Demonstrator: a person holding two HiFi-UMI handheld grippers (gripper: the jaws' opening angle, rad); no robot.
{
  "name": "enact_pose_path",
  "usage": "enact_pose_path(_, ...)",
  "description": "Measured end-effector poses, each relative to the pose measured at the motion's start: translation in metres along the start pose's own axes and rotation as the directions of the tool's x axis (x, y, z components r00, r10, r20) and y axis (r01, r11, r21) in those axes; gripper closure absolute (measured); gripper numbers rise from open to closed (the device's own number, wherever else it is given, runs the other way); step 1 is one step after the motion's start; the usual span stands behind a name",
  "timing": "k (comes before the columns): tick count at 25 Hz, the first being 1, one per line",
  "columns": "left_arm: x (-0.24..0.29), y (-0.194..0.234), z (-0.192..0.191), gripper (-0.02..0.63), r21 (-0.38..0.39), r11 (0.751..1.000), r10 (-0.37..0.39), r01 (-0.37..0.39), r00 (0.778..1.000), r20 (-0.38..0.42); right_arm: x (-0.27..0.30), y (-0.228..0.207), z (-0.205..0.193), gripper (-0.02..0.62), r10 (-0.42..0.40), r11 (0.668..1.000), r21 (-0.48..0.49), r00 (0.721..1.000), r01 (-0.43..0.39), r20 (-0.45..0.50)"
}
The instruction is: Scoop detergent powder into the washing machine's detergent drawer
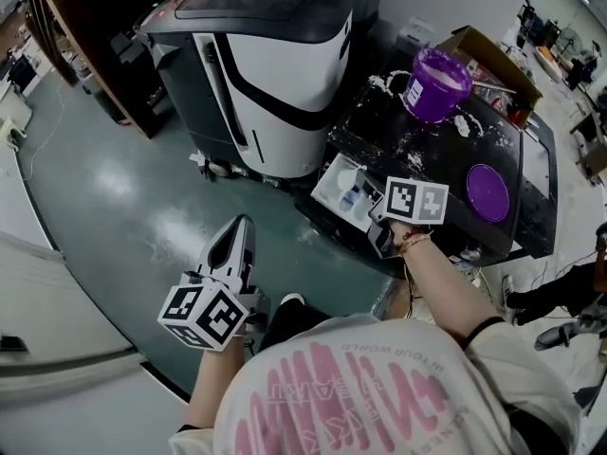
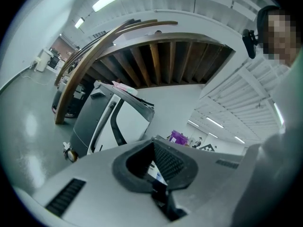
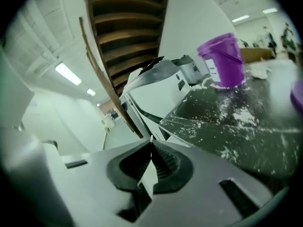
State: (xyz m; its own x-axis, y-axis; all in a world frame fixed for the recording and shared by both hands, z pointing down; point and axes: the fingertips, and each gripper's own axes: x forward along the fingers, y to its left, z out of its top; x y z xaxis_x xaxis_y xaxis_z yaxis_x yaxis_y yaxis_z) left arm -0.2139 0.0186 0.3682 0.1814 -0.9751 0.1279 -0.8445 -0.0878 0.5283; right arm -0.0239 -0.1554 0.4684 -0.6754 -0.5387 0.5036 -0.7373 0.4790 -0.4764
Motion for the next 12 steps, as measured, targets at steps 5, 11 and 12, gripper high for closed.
enact_pose_path(5,-0.020,0.025,0.001,0.603,-0.029,0.997,0.071,-0.070,0.997,0.027,0.040,0.014,-0.022,0.594,-0.089,0.883,-0.469,0.982,0.002,-0.164)
enact_pose_path(11,-0.042,0.041,-0.002,0.603,-0.060,0.990,0.130,-0.127,0.990,0.052,0.055,0.036,-0.062,0.592,-0.193,0.480,-0.860,0.936,-0.173,-0.296)
enact_pose_path(12,-0.045,0.043,-0.002,0.603,-0.062,0.989,0.136,-0.132,0.989,0.055,0.055,0.038,-0.066,0.592,-0.204,0.425,-0.884,0.930,-0.196,-0.304)
